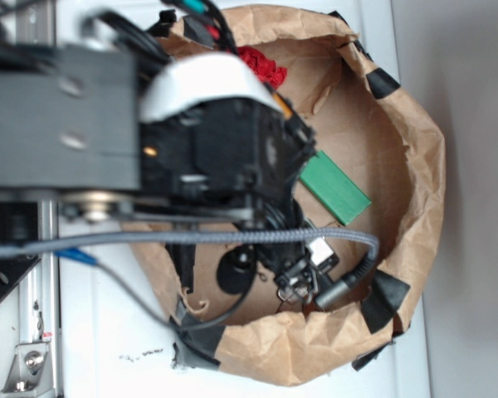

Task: Grab the silver keys.

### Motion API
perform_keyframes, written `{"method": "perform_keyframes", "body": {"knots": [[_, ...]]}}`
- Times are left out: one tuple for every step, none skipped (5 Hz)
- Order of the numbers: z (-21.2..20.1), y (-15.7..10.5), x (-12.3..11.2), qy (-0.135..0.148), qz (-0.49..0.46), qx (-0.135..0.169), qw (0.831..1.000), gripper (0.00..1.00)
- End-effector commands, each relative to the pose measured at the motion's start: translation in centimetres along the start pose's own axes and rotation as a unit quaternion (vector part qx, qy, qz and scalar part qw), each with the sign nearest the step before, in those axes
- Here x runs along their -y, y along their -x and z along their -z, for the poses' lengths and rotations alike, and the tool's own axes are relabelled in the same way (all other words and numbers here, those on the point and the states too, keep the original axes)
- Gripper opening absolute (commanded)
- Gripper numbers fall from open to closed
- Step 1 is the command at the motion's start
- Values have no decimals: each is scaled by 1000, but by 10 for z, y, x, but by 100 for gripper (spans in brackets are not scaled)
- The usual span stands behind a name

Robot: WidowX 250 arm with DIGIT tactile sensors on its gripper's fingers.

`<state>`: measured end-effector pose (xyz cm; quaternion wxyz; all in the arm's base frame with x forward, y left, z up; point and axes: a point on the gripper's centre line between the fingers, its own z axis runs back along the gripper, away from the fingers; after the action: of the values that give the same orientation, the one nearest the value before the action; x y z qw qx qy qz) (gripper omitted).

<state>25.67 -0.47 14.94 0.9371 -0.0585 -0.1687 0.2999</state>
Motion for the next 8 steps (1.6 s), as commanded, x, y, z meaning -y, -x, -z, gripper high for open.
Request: {"method": "perform_keyframes", "body": {"knots": [[-6,-1,7,18,6,6,1000,100],[-6,-1,7,18,6,6,1000,100],[-6,-1,7,18,6,6,1000,100],[-6,-1,7,18,6,6,1000,100],[18,-1,7,22,10,-9,1000,100],[32,-1,2,9,7,0,1000,100],[35,-4,8,16,-15,3,1000,100],[42,-7,17,20,-31,6,999,100]]}}
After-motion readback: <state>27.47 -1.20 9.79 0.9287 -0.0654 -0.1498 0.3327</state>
